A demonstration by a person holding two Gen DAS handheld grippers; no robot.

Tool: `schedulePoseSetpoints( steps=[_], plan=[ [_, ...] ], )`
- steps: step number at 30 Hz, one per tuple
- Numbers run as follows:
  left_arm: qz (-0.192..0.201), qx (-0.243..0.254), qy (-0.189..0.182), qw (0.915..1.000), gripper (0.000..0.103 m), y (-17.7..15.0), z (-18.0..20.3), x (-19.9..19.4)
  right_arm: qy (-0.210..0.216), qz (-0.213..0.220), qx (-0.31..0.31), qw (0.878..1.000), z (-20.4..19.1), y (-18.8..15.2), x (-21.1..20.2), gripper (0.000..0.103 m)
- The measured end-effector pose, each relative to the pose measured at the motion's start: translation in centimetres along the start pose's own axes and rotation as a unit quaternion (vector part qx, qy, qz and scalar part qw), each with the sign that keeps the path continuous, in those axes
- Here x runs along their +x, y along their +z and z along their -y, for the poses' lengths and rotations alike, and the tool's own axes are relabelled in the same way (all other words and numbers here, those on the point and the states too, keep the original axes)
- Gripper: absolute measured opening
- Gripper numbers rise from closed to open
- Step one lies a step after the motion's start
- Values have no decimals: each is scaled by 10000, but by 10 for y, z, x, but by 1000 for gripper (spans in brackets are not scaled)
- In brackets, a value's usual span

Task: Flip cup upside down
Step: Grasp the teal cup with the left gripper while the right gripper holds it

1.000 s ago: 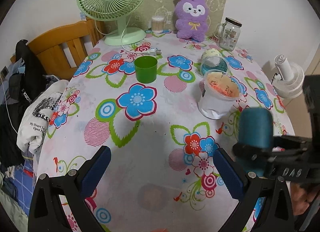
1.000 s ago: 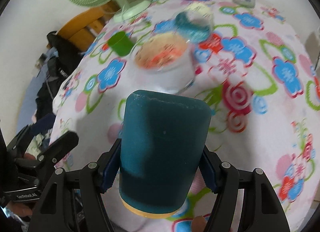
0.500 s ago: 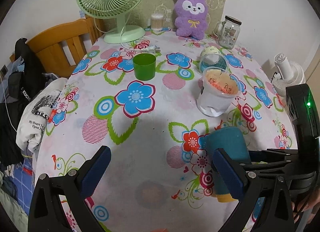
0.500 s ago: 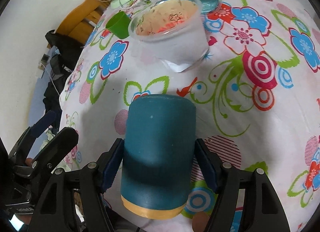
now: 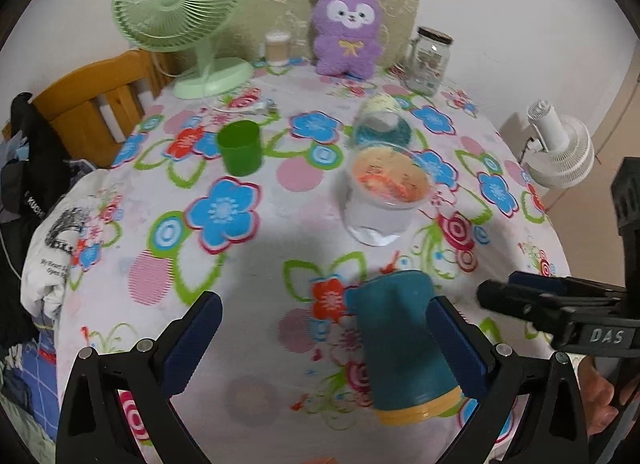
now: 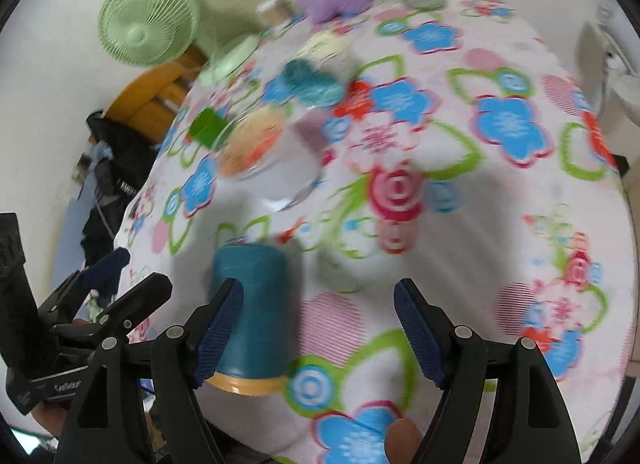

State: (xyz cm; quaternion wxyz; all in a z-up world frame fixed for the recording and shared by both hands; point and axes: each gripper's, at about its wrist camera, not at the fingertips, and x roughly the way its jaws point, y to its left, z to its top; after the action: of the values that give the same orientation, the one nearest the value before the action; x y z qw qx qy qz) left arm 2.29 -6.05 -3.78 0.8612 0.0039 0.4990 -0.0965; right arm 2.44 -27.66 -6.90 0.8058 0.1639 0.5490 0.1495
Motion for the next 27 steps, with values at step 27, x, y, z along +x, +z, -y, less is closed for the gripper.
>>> schedulePoseSetpoints(
  steps=[27],
  plan=[
    [-958,27,83,9954,88,8,44,75,293,101,604,9977,67,-16,-2,80]
  ],
)
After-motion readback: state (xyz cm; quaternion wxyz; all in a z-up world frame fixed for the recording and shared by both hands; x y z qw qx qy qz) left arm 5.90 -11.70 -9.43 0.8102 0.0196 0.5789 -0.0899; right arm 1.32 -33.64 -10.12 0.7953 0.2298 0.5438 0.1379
